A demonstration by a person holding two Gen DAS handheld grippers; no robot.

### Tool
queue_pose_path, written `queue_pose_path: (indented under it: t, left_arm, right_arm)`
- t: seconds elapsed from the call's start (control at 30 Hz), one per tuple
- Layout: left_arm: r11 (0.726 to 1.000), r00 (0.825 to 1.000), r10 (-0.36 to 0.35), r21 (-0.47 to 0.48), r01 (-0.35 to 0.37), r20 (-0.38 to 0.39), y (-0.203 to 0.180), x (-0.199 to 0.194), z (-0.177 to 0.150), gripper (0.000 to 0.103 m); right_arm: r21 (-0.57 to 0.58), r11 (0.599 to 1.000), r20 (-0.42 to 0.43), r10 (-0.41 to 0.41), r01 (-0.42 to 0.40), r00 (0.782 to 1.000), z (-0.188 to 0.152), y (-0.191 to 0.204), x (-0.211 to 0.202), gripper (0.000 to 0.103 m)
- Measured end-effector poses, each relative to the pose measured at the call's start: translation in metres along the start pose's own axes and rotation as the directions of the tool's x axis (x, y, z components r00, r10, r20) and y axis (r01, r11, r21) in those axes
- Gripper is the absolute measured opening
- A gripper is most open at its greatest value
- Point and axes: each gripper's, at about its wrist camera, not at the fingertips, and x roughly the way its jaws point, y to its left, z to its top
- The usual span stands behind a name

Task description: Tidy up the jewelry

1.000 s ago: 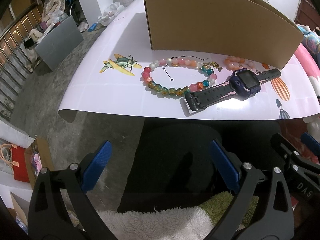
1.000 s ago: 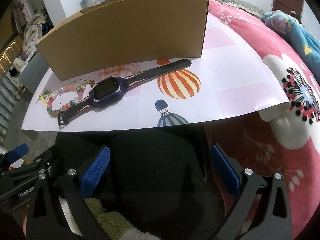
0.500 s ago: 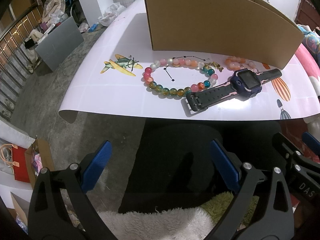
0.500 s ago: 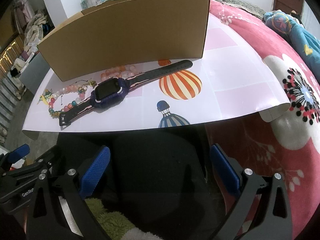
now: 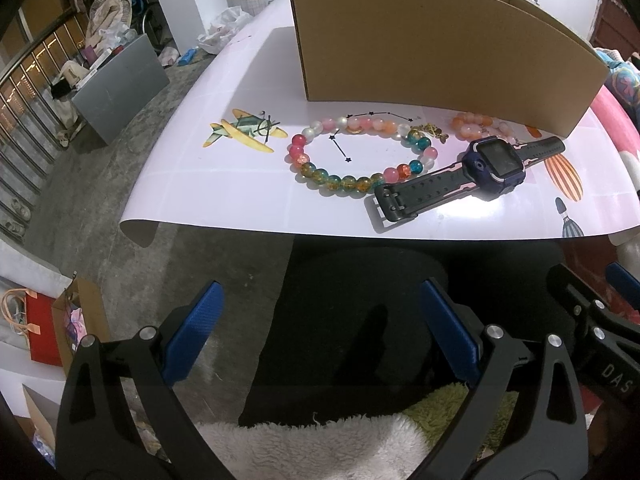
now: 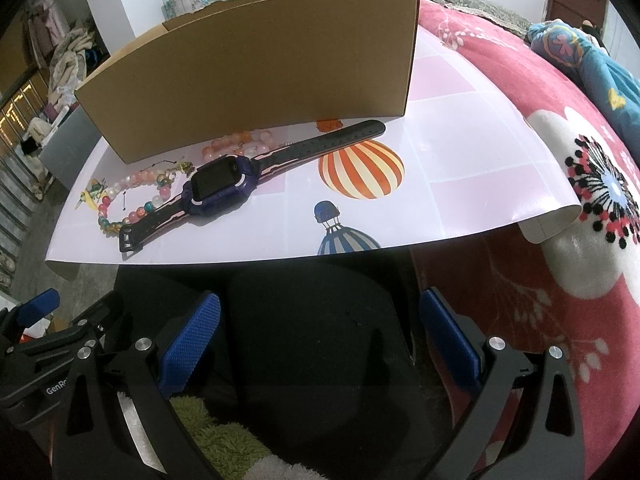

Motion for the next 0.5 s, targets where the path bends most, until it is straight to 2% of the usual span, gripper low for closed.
queue_pose_path:
  t: [0.5]
  left_arm:
    - [1.0,1.0,-0.002,-0.003,0.002,0.004,0.0061,0.0047,-0.0005,0.095]
  right_arm:
    - [0.029,1.0,0.013,0.001,-0.002,1.0,-0.0013,-0.0056,-0.0002,0.097]
